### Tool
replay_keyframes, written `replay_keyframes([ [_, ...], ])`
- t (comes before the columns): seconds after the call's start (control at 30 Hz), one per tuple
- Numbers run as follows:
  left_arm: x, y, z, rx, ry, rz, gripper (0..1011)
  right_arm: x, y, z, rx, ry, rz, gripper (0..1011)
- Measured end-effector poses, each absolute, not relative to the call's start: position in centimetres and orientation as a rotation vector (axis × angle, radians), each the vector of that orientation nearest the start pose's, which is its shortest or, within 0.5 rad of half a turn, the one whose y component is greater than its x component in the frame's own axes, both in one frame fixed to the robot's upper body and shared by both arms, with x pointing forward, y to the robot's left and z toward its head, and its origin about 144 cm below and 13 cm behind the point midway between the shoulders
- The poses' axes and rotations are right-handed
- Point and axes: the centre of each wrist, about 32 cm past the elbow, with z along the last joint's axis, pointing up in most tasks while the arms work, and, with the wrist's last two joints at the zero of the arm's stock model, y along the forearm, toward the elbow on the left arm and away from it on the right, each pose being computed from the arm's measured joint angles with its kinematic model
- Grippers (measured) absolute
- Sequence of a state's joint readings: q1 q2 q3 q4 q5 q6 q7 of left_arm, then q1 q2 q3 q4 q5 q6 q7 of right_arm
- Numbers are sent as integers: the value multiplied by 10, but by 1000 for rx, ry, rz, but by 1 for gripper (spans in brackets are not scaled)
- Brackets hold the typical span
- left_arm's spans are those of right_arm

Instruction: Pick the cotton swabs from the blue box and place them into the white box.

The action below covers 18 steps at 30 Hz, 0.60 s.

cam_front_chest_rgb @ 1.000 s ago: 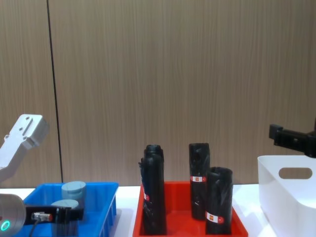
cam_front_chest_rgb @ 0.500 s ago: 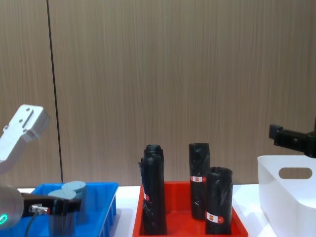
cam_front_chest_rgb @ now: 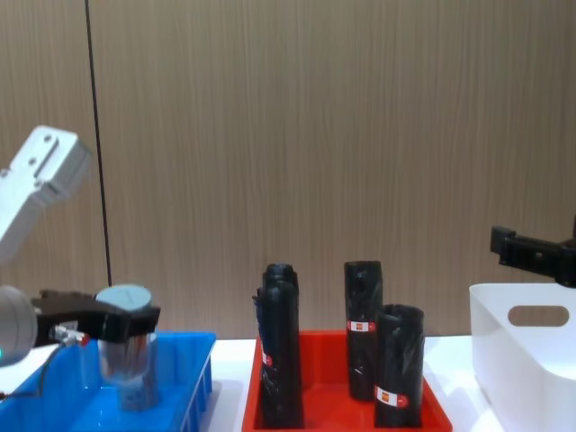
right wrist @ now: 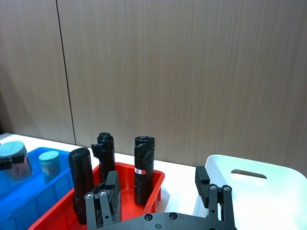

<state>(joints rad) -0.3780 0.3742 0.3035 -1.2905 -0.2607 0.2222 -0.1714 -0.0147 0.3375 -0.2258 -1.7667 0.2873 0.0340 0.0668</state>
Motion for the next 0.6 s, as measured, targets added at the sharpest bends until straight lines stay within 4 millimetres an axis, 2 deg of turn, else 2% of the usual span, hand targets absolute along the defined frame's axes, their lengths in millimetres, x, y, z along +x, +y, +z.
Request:
replay_keyframes([
  [0.6, 538, 288, 1209, 201, -45, 1015, 669, 443, -237, 1189, 26, -75, -1229, 1002],
])
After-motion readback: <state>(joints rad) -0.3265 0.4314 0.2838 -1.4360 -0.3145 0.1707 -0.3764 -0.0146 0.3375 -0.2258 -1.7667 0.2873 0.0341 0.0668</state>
